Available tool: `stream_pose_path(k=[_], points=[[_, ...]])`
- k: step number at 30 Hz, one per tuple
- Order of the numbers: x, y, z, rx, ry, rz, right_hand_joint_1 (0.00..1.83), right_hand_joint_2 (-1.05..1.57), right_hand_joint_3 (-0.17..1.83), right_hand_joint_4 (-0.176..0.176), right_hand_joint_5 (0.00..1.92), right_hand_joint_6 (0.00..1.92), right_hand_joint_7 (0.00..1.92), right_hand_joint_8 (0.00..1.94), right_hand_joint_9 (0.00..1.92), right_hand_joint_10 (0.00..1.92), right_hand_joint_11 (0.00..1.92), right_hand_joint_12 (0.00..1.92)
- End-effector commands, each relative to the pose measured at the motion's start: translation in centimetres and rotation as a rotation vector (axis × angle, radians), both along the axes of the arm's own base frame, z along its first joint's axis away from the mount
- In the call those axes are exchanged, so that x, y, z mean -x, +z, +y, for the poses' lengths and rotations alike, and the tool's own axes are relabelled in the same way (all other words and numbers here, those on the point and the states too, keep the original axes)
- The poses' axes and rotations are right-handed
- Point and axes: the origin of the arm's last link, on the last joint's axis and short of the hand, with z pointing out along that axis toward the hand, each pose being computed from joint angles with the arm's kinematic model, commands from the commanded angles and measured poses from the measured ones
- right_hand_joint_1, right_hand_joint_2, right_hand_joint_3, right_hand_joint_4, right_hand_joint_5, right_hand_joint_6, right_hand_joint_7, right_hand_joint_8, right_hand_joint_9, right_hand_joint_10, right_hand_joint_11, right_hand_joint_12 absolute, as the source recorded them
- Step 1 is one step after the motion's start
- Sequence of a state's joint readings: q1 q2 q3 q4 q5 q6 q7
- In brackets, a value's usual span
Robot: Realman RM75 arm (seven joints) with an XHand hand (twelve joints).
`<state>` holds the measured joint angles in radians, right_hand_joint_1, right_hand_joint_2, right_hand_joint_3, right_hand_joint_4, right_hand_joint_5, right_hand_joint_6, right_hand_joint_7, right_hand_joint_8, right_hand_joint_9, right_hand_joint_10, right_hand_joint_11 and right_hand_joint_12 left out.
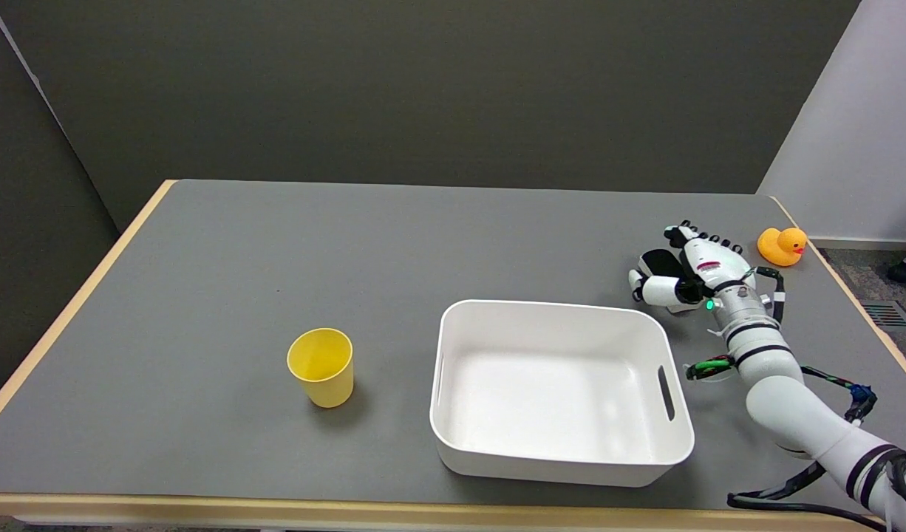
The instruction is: Pick up the blackboard eraser.
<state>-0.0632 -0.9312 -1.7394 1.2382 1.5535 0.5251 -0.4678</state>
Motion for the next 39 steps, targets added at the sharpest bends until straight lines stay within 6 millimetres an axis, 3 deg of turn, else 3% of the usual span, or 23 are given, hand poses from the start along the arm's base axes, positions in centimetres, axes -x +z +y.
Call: stream_pose_path(k=[1,12,15,17,21,22,23,25,26,32,35,39], points=[[0.3,-0.1,-0.4,0.008,0.000,-0.020,0.63,0.65,0.87,-0.148,0.17,0.43,0.39,0.60,0.34,1.06,0.35,1.65],[1.0,0.1,-0.2,0.017,-0.018,-0.027,0.70,0.65,0.89,-0.155,0.17,0.43,0.40,0.61,0.38,1.12,0.40,1.69],[1.1,0.1,-0.3,0.025,-0.012,-0.038,0.78,0.67,0.91,-0.159,0.17,0.43,0.40,0.61,0.59,1.31,0.47,1.73],[1.0,0.1,-0.4,0.026,-0.008,-0.036,0.82,0.68,0.92,-0.160,0.17,0.42,0.40,0.61,0.63,1.35,0.49,1.74],[0.6,0.0,-0.7,0.013,-0.005,-0.005,1.02,0.81,0.93,-0.171,0.20,0.42,0.48,0.72,0.75,1.41,0.59,1.77],[0.4,-0.1,-0.8,0.004,-0.004,0.014,1.24,0.83,0.86,-0.171,0.22,0.52,0.52,0.80,0.73,1.50,0.61,1.76],[0.3,-0.2,-0.9,-0.003,-0.003,0.027,1.62,0.85,0.72,-0.172,0.25,0.70,0.58,0.90,0.69,1.67,0.65,1.75],[0.1,-0.3,-1.0,-0.012,-0.001,0.047,1.50,1.03,0.43,-0.151,0.33,0.88,0.66,1.43,0.67,1.60,0.72,1.78],[-0.1,-0.3,-1.1,-0.015,0.002,0.053,1.47,1.06,0.37,-0.143,0.35,0.93,0.68,1.56,0.66,1.58,0.73,1.79],[-1.4,-0.5,-1.6,-0.027,0.038,0.061,1.47,1.01,0.48,-0.132,0.37,1.03,0.69,1.58,0.67,1.61,0.74,1.83],[-3.4,-1.2,-2.1,-0.053,0.098,0.097,1.48,0.98,0.53,-0.139,0.34,1.13,0.69,1.59,0.68,1.61,0.72,1.87],[-7.8,-2.6,-2.7,-0.128,0.250,0.166,1.48,0.99,0.52,-0.129,0.37,1.12,0.70,1.58,0.68,1.61,0.72,1.85]])
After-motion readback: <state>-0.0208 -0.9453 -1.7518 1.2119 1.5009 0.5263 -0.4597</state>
